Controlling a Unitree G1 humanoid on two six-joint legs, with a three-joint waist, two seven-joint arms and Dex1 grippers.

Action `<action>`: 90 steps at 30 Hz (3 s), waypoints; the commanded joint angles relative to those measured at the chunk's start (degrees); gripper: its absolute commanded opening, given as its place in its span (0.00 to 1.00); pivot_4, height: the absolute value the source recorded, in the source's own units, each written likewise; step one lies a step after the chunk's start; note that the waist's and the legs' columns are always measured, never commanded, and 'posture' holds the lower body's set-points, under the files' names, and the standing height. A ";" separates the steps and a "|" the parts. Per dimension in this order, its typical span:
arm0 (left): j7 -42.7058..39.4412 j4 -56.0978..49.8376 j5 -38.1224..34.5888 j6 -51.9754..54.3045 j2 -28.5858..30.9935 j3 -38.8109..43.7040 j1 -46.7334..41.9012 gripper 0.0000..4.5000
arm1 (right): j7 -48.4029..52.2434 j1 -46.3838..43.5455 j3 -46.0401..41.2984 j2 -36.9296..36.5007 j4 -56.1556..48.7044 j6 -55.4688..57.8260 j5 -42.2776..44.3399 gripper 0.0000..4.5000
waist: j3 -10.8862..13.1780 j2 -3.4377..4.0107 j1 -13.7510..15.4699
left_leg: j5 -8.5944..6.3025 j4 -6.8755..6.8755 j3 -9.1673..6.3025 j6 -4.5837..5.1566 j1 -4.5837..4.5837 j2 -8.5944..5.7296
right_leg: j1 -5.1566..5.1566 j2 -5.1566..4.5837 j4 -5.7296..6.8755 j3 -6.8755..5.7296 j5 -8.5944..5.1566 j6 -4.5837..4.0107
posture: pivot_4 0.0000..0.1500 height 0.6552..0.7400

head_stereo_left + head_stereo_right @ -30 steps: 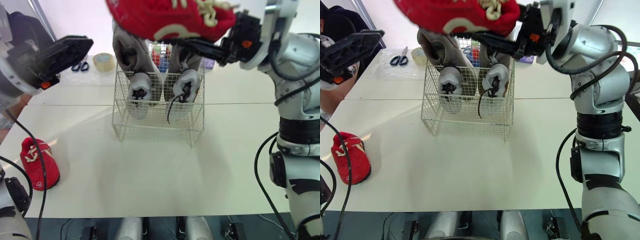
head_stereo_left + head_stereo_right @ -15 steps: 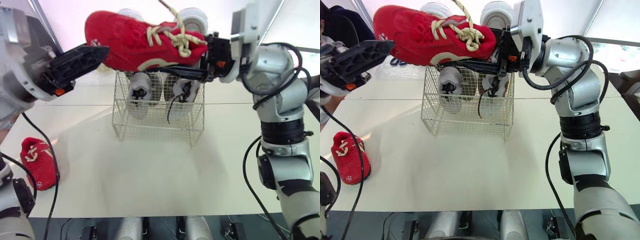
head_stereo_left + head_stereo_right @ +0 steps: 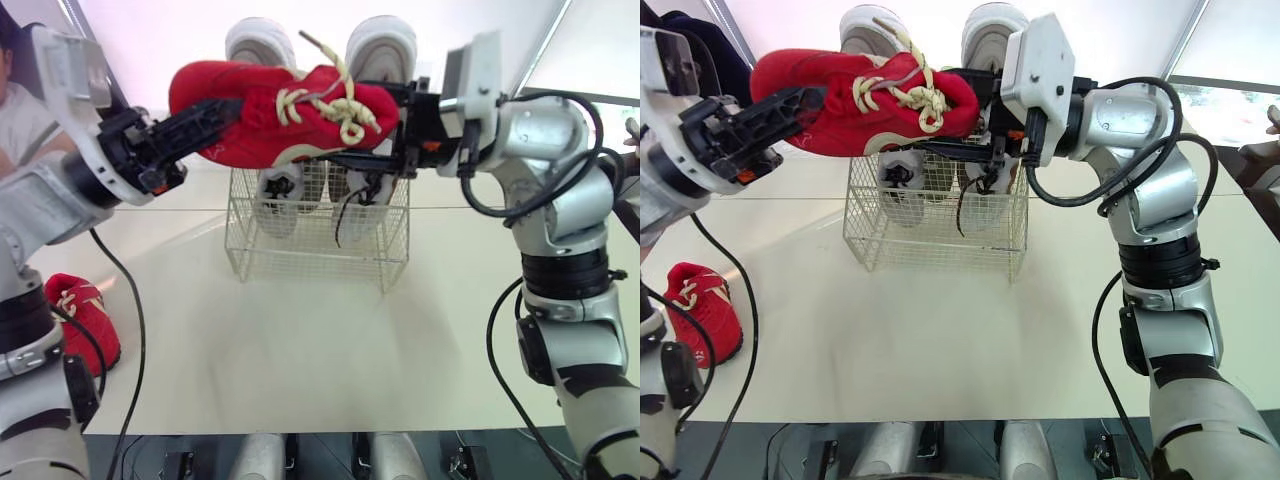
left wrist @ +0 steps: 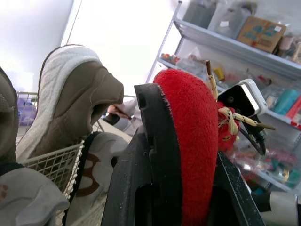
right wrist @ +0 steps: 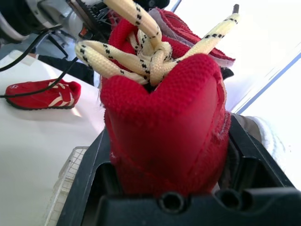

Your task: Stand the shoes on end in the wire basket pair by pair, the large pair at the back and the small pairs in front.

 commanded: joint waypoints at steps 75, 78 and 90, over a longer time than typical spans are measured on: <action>4.83 -38.79 6.87 -12.77 13.14 -1.05 42.91 0.71 | 7.12 11.69 -0.31 -10.90 2.55 13.24 12.27 0.19 | 0.02 -0.02 0.06 | -0.40 -0.27 -0.07 0.27 -0.13 0.06 | 0.01 -0.16 -0.85 0.12 -0.11 -0.36 | 1.00 1.00; 5.18 -38.20 6.72 -13.09 12.91 -0.84 43.05 0.71 | 6.26 13.80 -1.26 -7.70 6.64 10.12 10.41 0.19 | 0.03 -0.01 0.05 | -0.35 -0.32 -0.06 0.28 -0.13 0.07 | -0.03 -0.15 -0.84 0.14 -0.10 -0.37 | 1.00 1.00; 2.73 -34.66 7.99 -12.60 13.66 -0.01 42.33 0.71 | 5.90 16.64 -4.88 -7.78 5.56 11.90 10.29 0.99 | 0.03 0.01 0.03 | -0.31 -0.36 -0.02 0.29 -0.13 0.06 | -0.09 -0.16 -0.83 0.17 -0.09 -0.40 | 1.00 1.00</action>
